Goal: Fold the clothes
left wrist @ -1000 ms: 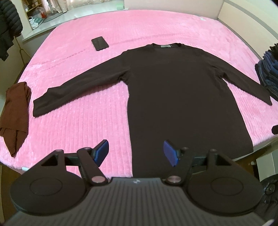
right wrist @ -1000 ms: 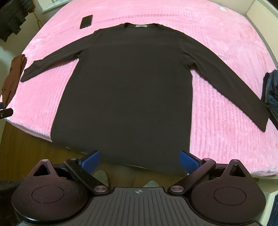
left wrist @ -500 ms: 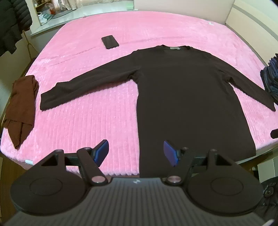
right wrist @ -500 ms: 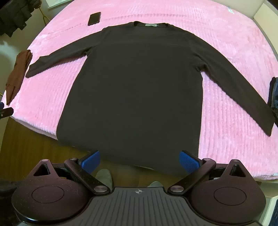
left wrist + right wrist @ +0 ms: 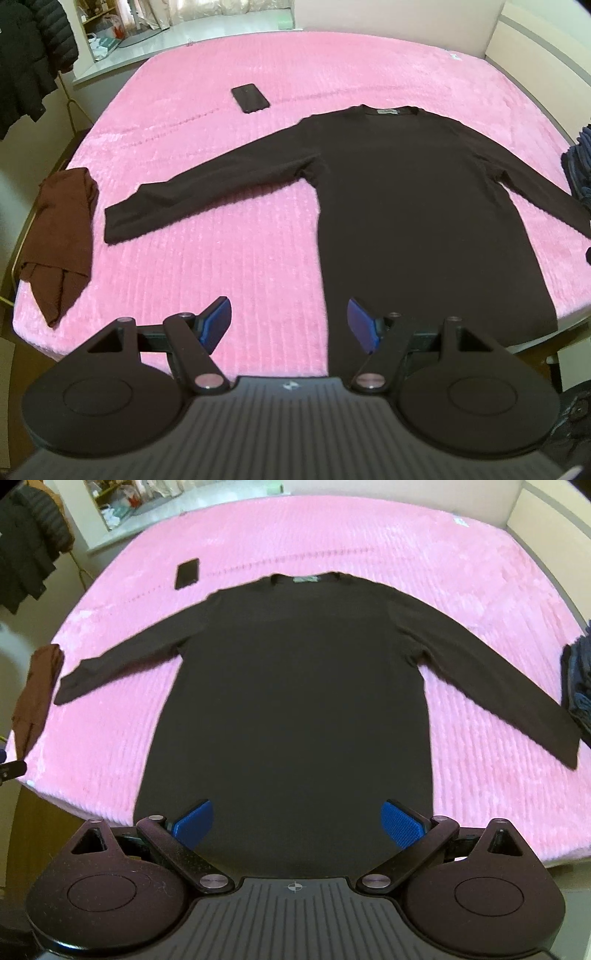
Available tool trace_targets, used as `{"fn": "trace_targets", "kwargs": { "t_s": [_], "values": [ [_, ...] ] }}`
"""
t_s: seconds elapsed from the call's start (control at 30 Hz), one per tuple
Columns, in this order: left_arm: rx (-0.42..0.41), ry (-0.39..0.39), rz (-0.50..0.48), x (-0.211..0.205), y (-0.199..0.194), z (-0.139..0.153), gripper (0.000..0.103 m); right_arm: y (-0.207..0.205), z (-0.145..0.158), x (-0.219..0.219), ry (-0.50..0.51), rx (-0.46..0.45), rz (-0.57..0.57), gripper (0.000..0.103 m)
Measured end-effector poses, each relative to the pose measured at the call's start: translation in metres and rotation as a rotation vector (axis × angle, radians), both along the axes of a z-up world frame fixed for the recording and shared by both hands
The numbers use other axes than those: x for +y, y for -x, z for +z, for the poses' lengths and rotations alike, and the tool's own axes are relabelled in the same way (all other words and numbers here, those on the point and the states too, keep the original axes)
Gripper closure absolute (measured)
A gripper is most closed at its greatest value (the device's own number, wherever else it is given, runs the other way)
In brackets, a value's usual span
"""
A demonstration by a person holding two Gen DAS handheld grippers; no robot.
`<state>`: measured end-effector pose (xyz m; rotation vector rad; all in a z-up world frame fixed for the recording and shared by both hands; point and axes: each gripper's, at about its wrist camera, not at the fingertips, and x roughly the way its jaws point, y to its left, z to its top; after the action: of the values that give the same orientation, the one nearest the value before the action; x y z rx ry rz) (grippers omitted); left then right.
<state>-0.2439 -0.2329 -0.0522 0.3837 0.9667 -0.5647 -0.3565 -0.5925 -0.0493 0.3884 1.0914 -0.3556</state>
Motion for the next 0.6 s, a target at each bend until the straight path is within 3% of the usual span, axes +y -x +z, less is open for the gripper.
{"fn": "trace_targets", "kwargs": {
  "t_s": [0.3,0.47,0.6],
  "values": [
    [-0.046,-0.004,0.2,0.01,-0.022,0.007,0.037,-0.063,-0.002,-0.015,0.003,-0.068,0.186,0.003],
    [-0.076,0.008,0.318,0.02,-0.028,0.009,0.033,-0.112,-0.014,0.01,0.014,-0.085,0.363,0.003],
    [-0.073,-0.01,0.365,0.039,-0.037,0.006,0.033,-0.155,-0.01,0.057,0.006,-0.145,0.522,0.003]
  ]
}}
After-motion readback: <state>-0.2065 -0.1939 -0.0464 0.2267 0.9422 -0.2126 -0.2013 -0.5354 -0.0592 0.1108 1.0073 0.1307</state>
